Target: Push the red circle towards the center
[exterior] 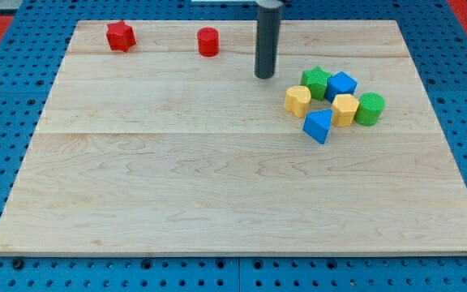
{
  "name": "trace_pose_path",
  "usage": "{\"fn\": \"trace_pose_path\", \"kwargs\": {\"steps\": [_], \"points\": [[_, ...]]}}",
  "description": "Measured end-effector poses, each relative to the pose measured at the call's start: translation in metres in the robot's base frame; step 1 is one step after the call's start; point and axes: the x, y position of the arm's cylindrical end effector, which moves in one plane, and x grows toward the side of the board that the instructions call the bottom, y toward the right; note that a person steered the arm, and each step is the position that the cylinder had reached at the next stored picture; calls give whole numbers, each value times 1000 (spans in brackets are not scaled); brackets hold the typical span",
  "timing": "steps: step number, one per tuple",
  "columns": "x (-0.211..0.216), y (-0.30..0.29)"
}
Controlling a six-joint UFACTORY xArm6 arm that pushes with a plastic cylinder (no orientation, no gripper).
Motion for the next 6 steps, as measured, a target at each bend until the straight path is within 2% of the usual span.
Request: {"fn": "trace_pose_path", "kwargs": {"steps": [1,2,3,4,5,6], "points": [[-57,16],[-96,-41],[-76,-79],[-55,-88],[-63,-113],[-36,-112]]}}
